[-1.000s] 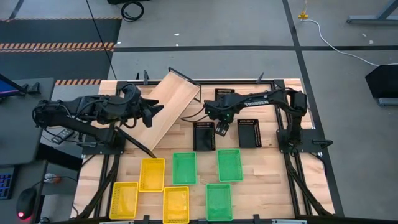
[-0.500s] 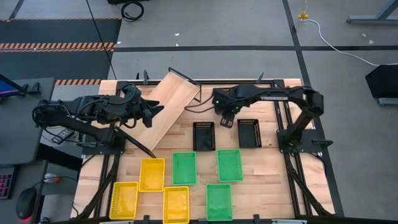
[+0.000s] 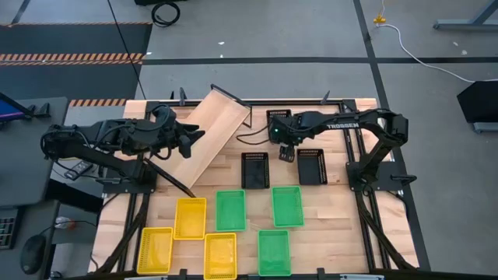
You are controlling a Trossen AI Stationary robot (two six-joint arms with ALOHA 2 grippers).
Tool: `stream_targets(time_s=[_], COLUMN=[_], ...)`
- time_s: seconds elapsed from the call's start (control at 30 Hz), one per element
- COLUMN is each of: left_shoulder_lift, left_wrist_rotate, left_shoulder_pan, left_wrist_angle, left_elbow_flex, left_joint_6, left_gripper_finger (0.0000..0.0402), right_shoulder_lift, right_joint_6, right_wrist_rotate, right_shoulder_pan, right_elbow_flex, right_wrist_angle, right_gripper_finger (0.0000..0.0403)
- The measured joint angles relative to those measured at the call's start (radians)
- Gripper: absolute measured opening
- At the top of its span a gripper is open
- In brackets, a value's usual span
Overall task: Stack baskets on shelf by color
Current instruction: Put the top black bin on the shelf
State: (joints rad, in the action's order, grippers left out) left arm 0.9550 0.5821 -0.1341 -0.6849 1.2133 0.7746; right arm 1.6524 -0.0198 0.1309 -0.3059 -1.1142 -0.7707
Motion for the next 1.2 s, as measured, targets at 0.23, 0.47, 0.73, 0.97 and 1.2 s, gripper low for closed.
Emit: stream_targets(time_s=[0.23, 0.47, 0.73, 0.97, 1.2], left_shoulder_lift=[0.0, 0.0, 0.0, 0.0, 0.002], left_wrist_rotate=[0.001, 0.001, -0.015, -0.015, -0.018], left_shoulder_pan=[0.0, 0.0, 0.0, 0.0, 0.0], left_wrist_angle=[-0.002, -0.001, 0.0, 0.0, -0.001], left_elbow_flex=[0.0, 0.0, 0.0, 0.0, 0.0], left_joint_6=[0.018, 0.051, 0.087, 0.095, 0.106], left_gripper_finger=[0.0187, 0.0179, 0.0176, 0.0176, 0.0176], right_shoulder_lift=[0.0, 0.0, -0.002, 0.029, 0.136], right_joint_6=[-0.009, -0.01, -0.105, -0.139, -0.134], right_wrist_rotate=[0.008, 0.055, 0.103, 0.125, 0.021], right_shoulder_pan=[-0.002, -0.009, -0.009, -0.05, -0.084], right_elbow_flex=[0.075, 0.089, 0.005, -0.004, -0.003], right_wrist_angle=[0.128, 0.191, 0.165, 0.247, 0.213], right_gripper_finger=[0.0271, 0.0257, 0.0258, 0.0258, 0.0255])
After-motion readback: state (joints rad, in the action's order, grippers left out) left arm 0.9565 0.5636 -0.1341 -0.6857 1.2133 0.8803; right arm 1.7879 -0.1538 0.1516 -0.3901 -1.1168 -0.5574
